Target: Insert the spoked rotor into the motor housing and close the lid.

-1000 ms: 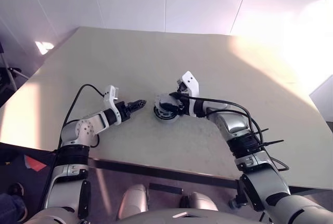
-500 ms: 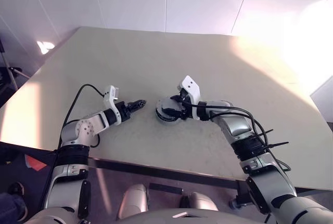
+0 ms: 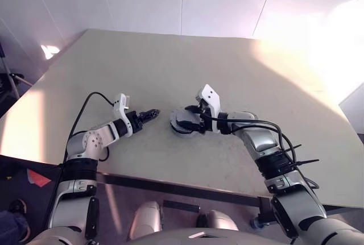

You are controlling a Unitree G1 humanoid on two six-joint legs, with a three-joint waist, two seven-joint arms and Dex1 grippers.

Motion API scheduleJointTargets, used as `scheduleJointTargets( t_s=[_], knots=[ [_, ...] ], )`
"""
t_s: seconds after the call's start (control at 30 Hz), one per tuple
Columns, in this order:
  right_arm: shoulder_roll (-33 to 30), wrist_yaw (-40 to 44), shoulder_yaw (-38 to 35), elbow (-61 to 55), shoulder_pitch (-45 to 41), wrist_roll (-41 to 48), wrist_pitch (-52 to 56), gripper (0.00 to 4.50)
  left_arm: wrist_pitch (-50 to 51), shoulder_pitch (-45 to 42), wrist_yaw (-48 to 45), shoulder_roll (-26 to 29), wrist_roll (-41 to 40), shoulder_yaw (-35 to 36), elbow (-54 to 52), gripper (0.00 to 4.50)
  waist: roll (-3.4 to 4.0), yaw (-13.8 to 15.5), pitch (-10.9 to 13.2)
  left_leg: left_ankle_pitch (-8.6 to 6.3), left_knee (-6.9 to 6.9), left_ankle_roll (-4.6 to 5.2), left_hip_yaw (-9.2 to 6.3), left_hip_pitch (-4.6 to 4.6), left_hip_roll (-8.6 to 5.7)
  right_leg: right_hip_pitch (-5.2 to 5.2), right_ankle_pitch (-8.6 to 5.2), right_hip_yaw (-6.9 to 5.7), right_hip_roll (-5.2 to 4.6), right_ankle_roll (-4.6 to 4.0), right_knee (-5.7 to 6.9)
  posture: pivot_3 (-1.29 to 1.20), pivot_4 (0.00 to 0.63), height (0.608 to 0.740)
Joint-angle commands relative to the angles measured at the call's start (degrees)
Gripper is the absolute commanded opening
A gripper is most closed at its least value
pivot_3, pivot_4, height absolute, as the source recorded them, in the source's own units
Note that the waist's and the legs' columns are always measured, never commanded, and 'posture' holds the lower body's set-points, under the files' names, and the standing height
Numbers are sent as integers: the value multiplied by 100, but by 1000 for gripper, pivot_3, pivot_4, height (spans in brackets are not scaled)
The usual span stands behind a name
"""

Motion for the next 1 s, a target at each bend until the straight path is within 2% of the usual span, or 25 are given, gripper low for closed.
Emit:
scheduleJointTargets(
  t_s=[0.03,0.43,0.67,1.0],
  knots=[
    [-75,20,-10,-174,-67,-91,-277,3146,-71,-115,-47,59,-15,40,-170,3528,0,1,0,0,0,0,0,0,0,0,0,0,0,0,0,0,0,740],
    [-210,179,174,-52,-2,-316,-513,3146,-74,-104,-52,53,2,32,-170,3528,0,2,0,-1,0,2,0,0,0,1,0,0,0,0,-1,0,0,740],
    [-136,-142,131,260,-158,-443,-385,3146,-76,-88,-56,32,6,23,-184,3528,-1,-2,-1,0,2,2,0,5,0,5,0,0,0,0,2,0,0,740],
    [-233,-32,186,250,-154,-453,-413,3146,-73,-67,-35,-1,-1,30,-208,3528,-1,3,-1,3,14,4,0,13,0,14,5,0,-1,-7,9,0,0,740]
  ],
)
